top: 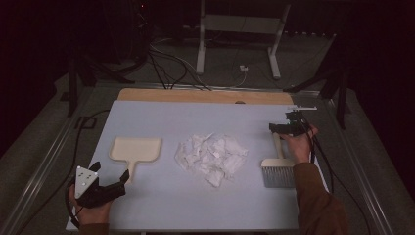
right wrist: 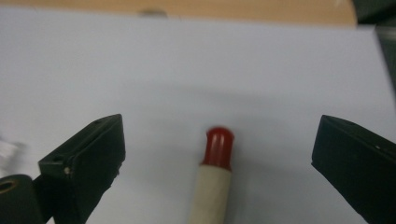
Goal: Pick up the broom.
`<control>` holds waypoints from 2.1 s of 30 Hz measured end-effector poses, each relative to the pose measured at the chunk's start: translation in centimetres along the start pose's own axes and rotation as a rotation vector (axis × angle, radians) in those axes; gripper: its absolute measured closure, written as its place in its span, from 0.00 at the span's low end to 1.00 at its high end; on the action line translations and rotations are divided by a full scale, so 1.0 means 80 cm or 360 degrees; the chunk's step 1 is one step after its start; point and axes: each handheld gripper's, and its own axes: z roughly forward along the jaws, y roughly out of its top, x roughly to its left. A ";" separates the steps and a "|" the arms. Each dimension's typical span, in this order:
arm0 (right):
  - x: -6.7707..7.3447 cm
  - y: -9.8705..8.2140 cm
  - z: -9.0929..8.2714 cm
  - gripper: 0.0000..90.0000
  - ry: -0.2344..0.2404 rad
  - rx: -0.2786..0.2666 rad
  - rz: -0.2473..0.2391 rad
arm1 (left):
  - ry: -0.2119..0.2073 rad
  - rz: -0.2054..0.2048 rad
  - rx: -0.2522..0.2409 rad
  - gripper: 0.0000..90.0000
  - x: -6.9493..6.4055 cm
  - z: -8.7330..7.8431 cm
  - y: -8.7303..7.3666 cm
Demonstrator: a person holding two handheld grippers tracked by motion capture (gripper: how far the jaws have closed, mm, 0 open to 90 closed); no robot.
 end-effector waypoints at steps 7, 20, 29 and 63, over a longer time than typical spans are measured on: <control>0.003 -0.001 0.015 0.20 -0.0061 0.0079 0.0016 | -0.0005 -0.0003 0.0003 0.02 0.000 0.000 -0.001; 0.010 -0.009 0.039 0.63 -0.0088 0.0203 -0.0035 | -0.0011 0.0003 0.0014 0.02 0.000 0.000 -0.002; 0.018 -0.010 0.043 0.76 -0.0190 0.0232 -0.0015 | -0.0014 0.0001 0.0012 0.02 0.001 0.000 -0.002; 0.038 -0.001 -0.069 0.76 -0.0115 -0.0246 -0.0109 | 0.0006 0.0007 0.0026 0.02 0.000 0.000 -0.002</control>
